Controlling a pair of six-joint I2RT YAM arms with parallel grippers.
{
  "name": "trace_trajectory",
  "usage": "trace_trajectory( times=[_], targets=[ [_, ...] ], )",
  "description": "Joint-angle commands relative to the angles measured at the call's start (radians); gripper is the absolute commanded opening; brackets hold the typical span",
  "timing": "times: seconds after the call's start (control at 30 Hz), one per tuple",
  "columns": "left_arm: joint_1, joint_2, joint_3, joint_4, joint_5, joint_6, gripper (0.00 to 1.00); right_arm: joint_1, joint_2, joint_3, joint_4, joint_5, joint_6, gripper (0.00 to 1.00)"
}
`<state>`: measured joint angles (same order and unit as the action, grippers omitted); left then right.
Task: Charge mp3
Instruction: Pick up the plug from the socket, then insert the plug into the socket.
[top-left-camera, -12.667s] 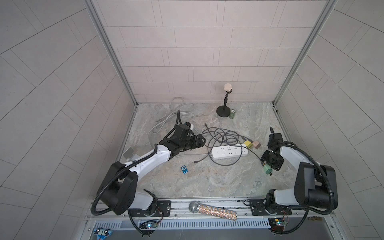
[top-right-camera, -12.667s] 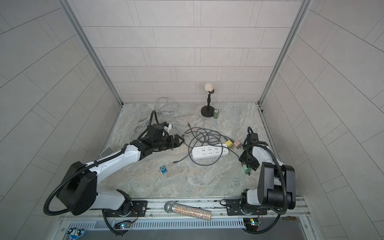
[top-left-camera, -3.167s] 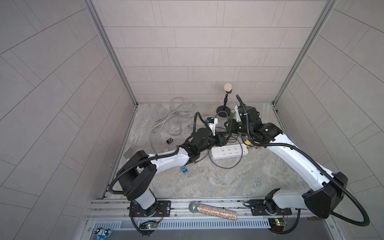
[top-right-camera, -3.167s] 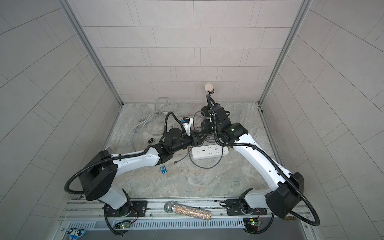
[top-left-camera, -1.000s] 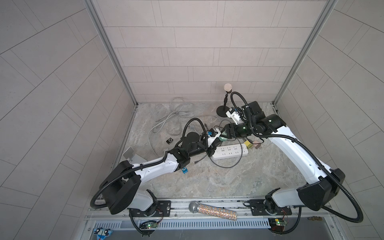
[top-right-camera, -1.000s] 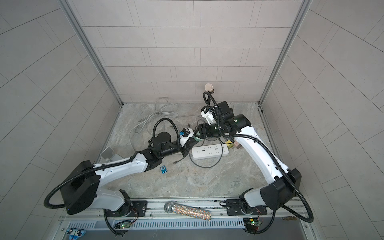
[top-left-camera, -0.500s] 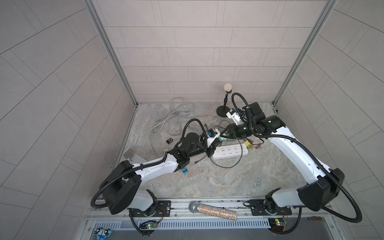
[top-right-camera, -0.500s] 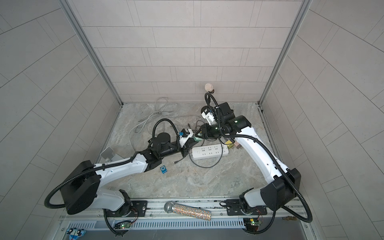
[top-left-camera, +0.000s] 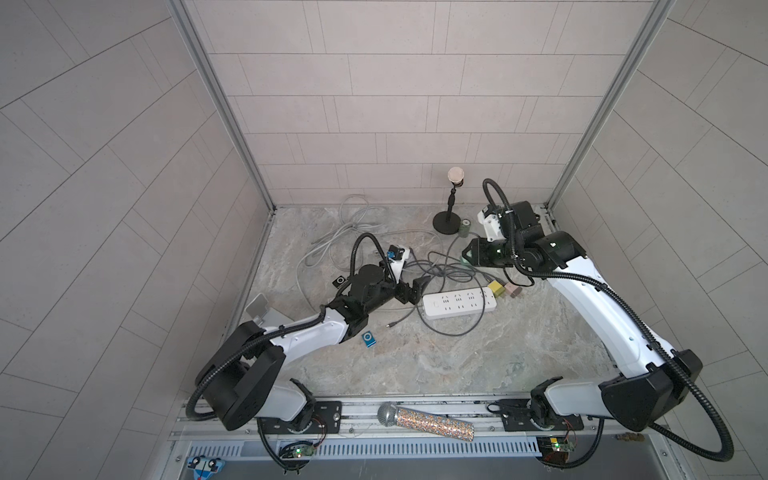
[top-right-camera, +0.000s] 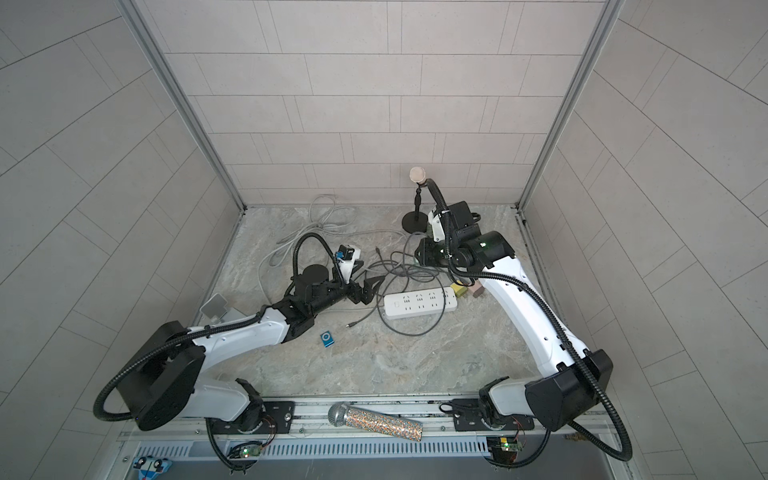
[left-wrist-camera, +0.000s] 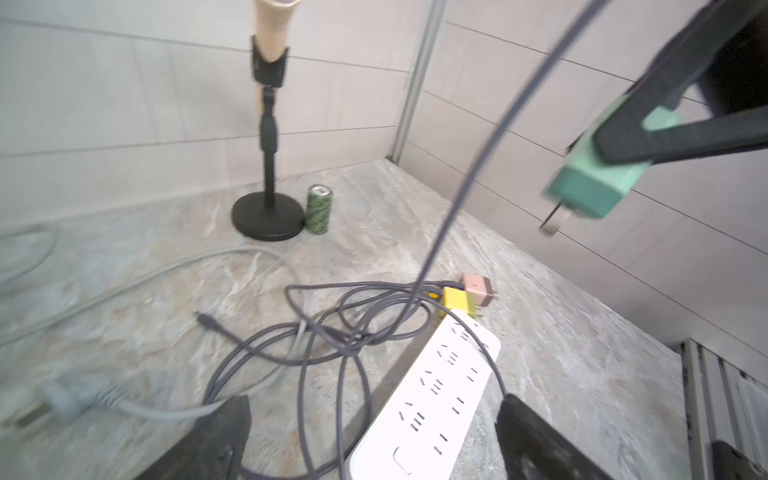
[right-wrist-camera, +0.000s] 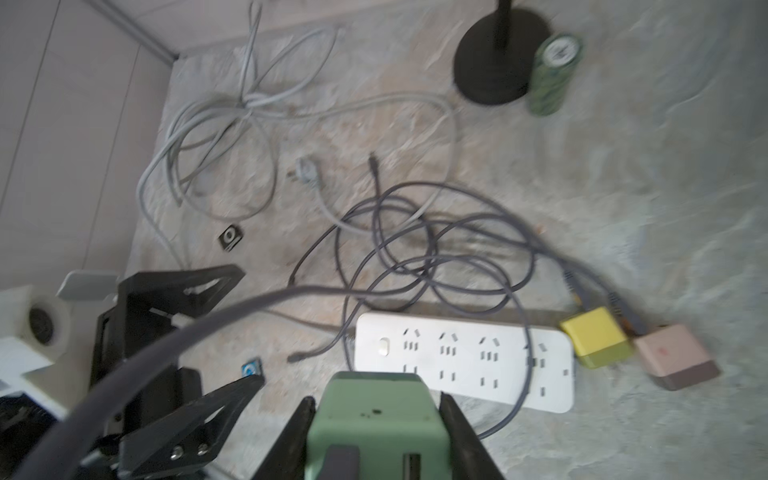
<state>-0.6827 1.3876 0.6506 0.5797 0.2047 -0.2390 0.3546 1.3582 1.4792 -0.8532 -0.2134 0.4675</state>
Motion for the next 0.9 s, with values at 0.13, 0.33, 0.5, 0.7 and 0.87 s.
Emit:
trace_trajectory(
  times=[0.13,0.33,0.5,0.7,0.87],
  targets=[
    [0.001,-0.103,0.009,-0.358,-0.119,-0.216,0.97,0.074,0.127,0.009,0.009,0.188,0.036,0.0],
    [0.001,-0.21,-0.037,-0.429,-0.147,-0.263,0.97,0.191,0.169,-0.185,0.194,0.203,0.137,0.0],
    [0.002,-0.267,-0.03,-0.49,-0.19,-0.235,0.98,0.248,0.205,-0.249,0.262,0.223,0.18,0.0],
    [0.003,-0.268,-0.016,-0.528,-0.209,-0.217,0.98,0.268,0.243,-0.28,0.274,0.265,0.189,0.0],
    [0.002,-0.281,-0.007,-0.549,-0.228,-0.214,0.99,0.279,0.255,-0.308,0.286,0.281,0.177,0.0]
  ],
)
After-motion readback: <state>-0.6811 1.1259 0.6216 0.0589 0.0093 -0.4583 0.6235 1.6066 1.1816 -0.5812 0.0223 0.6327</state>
